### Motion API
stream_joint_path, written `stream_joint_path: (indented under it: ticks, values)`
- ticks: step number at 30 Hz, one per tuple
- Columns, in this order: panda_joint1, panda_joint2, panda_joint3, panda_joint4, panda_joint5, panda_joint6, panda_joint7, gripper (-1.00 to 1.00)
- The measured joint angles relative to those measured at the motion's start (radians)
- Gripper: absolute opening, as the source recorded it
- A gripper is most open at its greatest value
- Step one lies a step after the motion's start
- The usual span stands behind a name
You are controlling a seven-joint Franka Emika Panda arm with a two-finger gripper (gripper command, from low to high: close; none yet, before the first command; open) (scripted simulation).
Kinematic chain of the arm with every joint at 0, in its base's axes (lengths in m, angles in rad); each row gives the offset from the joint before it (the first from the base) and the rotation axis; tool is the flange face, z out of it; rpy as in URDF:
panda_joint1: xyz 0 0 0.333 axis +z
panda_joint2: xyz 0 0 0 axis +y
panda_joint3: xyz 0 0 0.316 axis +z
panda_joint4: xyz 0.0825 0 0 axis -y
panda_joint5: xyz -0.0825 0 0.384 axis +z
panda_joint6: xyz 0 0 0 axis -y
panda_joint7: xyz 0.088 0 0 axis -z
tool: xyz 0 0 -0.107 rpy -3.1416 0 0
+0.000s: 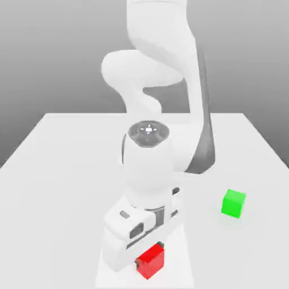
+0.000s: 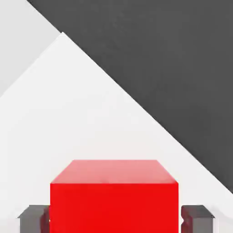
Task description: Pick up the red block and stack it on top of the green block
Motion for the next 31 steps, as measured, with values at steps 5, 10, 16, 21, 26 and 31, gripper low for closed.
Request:
stream_joint_path:
  ticks: [5, 10, 16, 21, 26, 31]
  values:
    - [0.011, -0.050, -0.017, -0.008, -0.027, -0.041, 0.019, -1.00]
    - [0.063, -0.210, 0.002, -0.062, -0.075, -0.151, 0.024, -1.00]
    - [0.330, -0.379, 0.137, -0.203, -0.055, -0.180, -0.119, -1.00]
    - [0.465, -0.511, 0.241, -0.319, -0.084, -0.189, -0.205, -1.00]
    - [0.474, -0.380, 0.264, -0.332, -0.133, -0.044, -0.188, -1.00]
    - [0.481, -0.287, 0.246, -0.329, -0.176, 0.045, -0.158, 1.00]
